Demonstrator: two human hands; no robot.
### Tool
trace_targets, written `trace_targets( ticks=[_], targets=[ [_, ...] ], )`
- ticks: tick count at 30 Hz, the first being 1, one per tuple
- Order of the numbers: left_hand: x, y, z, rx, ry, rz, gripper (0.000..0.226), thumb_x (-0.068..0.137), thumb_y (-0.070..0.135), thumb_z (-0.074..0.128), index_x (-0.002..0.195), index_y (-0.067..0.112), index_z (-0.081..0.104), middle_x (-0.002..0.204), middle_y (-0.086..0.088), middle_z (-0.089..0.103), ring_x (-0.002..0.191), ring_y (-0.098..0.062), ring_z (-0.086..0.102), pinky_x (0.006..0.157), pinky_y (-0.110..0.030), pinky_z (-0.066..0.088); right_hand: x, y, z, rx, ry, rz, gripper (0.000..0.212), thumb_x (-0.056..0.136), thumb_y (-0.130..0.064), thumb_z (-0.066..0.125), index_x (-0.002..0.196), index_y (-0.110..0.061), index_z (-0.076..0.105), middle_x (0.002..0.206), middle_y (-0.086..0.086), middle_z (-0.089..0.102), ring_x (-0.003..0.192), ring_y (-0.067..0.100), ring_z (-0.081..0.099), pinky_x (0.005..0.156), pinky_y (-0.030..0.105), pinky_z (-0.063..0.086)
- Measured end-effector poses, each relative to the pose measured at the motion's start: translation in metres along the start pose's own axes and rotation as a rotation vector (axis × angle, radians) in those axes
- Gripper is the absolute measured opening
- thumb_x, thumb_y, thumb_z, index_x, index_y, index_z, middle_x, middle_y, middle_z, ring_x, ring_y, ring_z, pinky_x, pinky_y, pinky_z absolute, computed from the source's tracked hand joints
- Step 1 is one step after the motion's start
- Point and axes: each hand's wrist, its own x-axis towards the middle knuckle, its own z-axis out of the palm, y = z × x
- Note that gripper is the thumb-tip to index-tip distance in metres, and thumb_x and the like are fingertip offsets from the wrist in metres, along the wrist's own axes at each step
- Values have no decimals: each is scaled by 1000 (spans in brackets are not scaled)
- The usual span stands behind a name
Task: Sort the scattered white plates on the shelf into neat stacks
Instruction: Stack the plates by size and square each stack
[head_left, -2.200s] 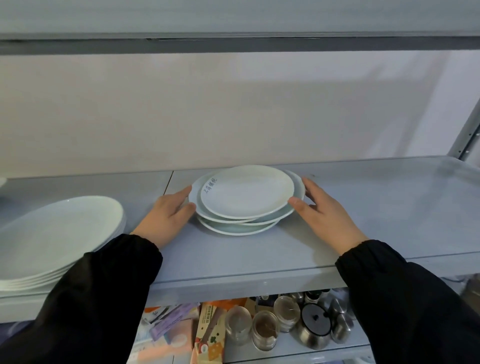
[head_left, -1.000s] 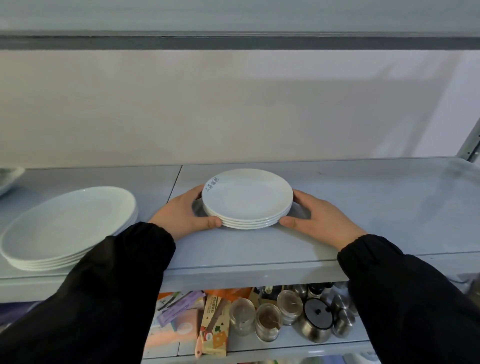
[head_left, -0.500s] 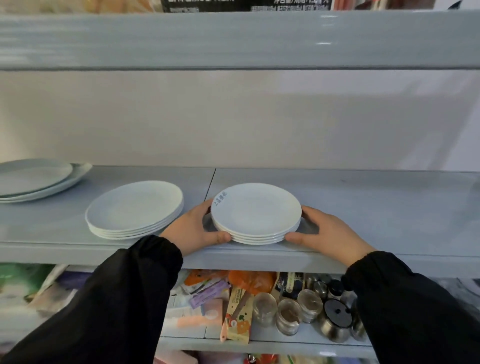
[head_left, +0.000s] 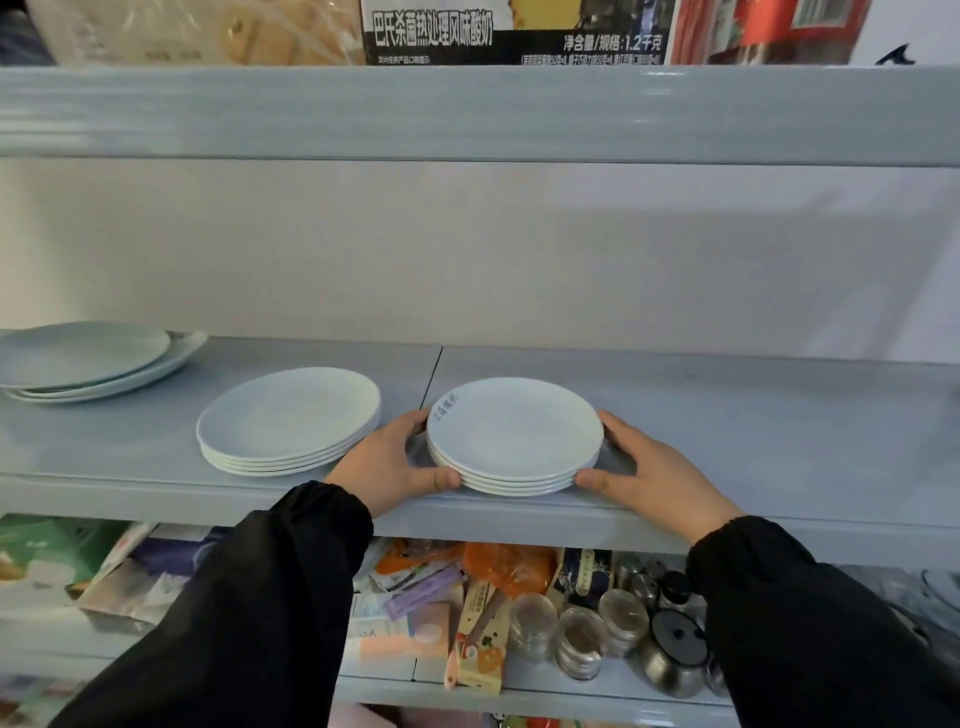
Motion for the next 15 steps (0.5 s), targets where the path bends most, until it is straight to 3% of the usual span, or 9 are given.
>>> trace_targets(
  ticks=[10, 15],
  targets=[
    [0, 1, 3, 19, 32, -7, 97, 64, 66, 75, 146, 30, 38, 145, 11, 49, 131, -9, 46, 101, -24, 36, 1, 4, 2, -41, 13, -30, 73, 84, -67, 58, 144, -63, 16, 150, -22, 42, 135, 12, 45, 100, 35, 44],
    [0, 2, 3, 28, 41, -8, 98, 63, 67, 75, 146, 29, 37, 145, 11, 49, 130, -8, 46, 101, -24, 36, 1, 6, 2, -72, 18, -29, 78, 81, -74, 57, 147, -60, 16, 152, -23, 40, 136, 10, 43, 103, 36, 44]
  ],
)
